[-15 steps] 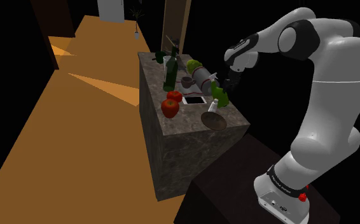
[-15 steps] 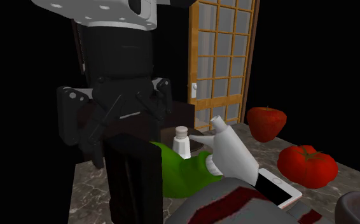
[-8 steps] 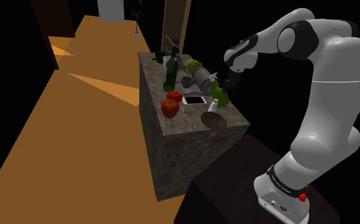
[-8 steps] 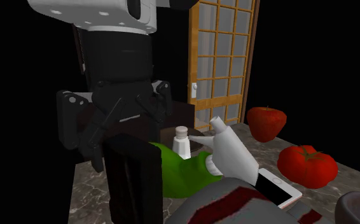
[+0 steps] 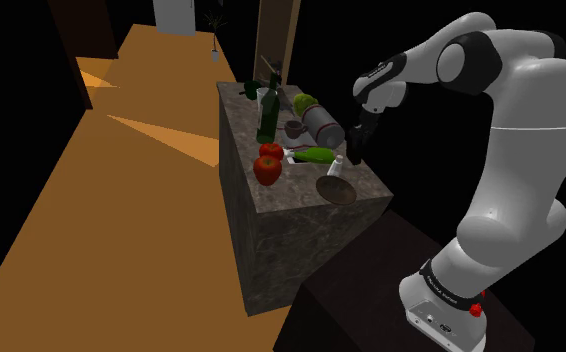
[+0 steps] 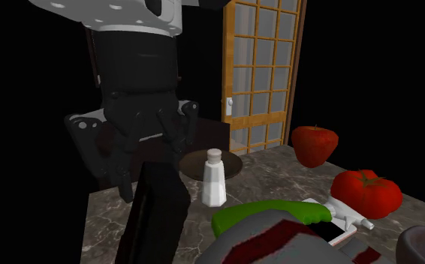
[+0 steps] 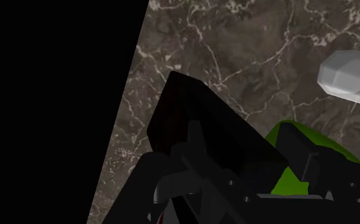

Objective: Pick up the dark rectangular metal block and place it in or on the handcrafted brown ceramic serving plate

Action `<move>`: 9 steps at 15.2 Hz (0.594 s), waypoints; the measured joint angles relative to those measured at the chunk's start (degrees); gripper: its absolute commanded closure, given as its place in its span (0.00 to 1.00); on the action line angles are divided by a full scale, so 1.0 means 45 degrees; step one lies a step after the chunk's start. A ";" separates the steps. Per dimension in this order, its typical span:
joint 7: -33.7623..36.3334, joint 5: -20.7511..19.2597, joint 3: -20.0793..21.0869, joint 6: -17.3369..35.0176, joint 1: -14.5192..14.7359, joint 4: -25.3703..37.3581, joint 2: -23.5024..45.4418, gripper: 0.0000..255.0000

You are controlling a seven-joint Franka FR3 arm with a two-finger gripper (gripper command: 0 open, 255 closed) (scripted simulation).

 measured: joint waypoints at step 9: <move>0.0171 -0.0281 -0.0155 -0.0754 0.0140 0.0159 -0.0585 1.00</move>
